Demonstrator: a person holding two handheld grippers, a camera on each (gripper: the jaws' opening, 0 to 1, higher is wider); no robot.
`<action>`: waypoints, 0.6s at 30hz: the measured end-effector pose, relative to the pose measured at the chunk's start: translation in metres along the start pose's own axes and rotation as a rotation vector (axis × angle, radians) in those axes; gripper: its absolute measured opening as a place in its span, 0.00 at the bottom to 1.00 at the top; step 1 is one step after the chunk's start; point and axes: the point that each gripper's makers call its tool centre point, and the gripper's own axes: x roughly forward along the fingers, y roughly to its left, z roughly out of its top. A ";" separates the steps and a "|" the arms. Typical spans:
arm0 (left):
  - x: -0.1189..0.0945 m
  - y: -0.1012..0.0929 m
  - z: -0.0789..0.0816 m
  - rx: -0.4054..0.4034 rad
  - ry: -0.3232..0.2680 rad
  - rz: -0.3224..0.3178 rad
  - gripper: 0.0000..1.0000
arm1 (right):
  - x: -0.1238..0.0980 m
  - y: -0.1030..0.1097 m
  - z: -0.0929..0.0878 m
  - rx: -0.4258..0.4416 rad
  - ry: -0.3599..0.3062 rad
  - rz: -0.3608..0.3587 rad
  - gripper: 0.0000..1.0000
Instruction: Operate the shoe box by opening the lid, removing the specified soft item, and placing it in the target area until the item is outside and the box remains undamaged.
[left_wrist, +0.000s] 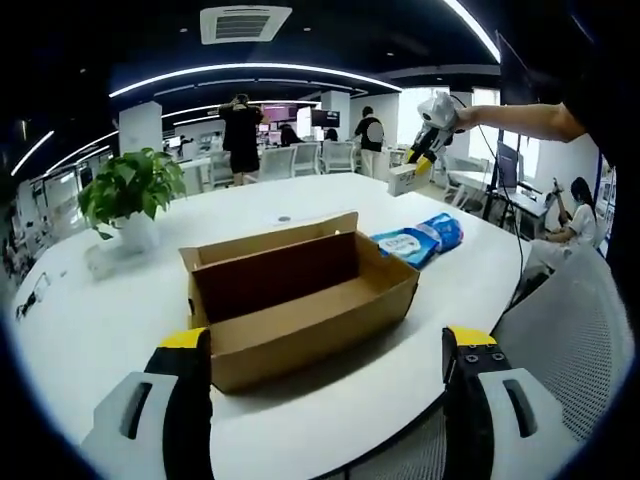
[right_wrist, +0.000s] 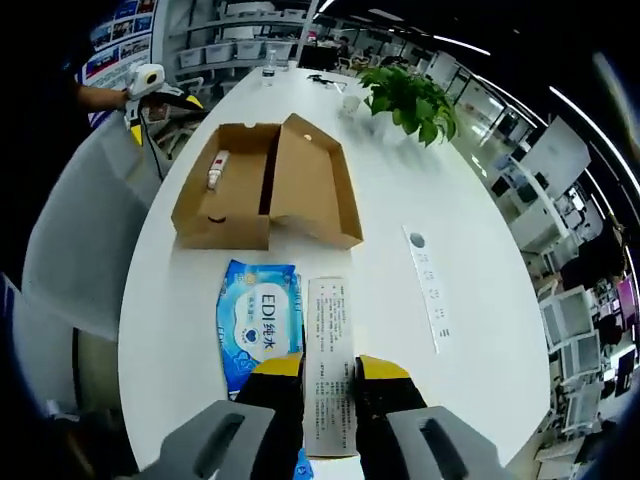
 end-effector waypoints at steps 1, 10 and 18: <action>0.000 0.000 0.000 -0.002 0.000 0.001 1.00 | 0.001 0.000 -0.001 0.002 0.003 0.000 0.14; 0.000 0.003 -0.001 -0.003 0.005 0.015 0.99 | 0.024 -0.010 -0.038 0.040 0.066 0.002 0.15; 0.000 0.003 -0.002 0.002 0.011 0.015 0.99 | 0.044 -0.017 -0.072 0.048 0.135 -0.001 0.15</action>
